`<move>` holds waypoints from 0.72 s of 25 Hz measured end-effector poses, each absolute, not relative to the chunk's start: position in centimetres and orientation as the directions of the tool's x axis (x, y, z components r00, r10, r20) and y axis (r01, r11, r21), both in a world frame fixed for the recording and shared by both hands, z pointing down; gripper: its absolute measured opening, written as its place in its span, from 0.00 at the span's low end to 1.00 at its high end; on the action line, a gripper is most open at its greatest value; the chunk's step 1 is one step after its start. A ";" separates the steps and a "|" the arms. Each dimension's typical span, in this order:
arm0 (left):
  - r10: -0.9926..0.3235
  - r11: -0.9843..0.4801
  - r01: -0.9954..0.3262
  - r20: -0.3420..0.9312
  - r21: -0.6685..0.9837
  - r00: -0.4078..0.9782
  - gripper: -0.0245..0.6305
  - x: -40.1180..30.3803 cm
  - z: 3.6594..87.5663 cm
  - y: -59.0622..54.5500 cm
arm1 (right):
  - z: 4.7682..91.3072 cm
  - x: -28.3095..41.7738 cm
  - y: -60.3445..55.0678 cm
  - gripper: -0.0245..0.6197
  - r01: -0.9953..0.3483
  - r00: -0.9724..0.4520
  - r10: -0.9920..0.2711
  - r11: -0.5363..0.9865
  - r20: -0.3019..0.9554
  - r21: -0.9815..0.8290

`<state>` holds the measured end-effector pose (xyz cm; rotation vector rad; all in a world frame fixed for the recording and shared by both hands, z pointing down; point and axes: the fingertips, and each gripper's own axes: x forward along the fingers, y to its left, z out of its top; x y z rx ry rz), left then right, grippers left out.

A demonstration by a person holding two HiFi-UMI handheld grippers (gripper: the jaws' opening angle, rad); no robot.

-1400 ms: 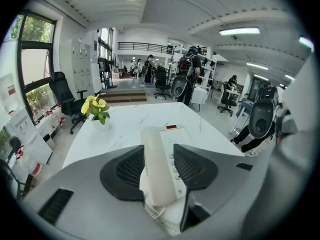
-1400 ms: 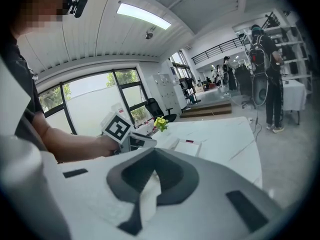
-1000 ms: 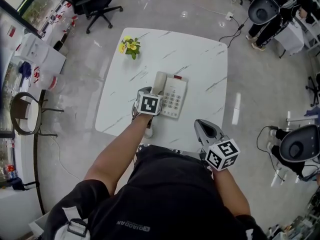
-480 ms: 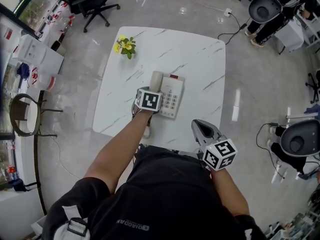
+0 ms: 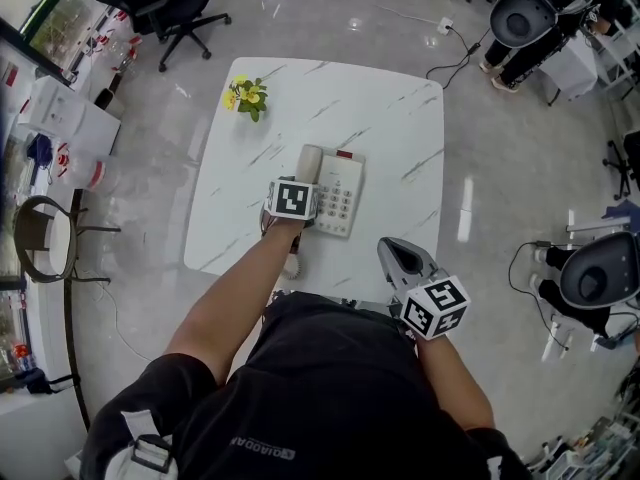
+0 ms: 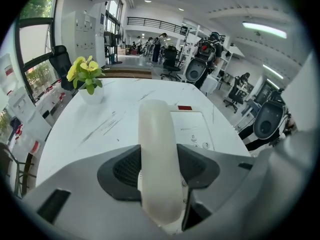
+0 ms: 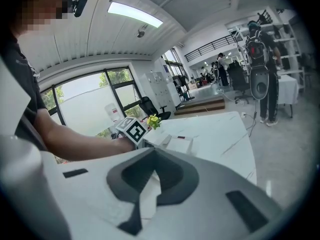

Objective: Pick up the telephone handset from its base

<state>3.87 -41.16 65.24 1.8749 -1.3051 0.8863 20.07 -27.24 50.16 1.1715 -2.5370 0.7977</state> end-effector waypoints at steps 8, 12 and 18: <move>-0.483 -0.348 -0.917 0.801 0.194 0.353 0.37 3.6 61.7 -39.7 | 49.1 17.8 -27.1 0.04 -0.764 -0.644 -0.660 0.520 0.387 -0.384; -0.497 -0.386 -0.892 0.761 0.237 0.417 0.37 3.3 59.5 -39.0 | 48.5 16.3 -27.0 0.04 -0.768 -0.636 -0.683 0.511 0.360 -0.387; -0.528 -0.432 -0.851 0.681 0.300 0.508 0.37 2.5 55.4 -37.7 | 47.7 14.6 -27.0 0.04 -0.777 -0.619 -0.713 0.497 0.330 -0.386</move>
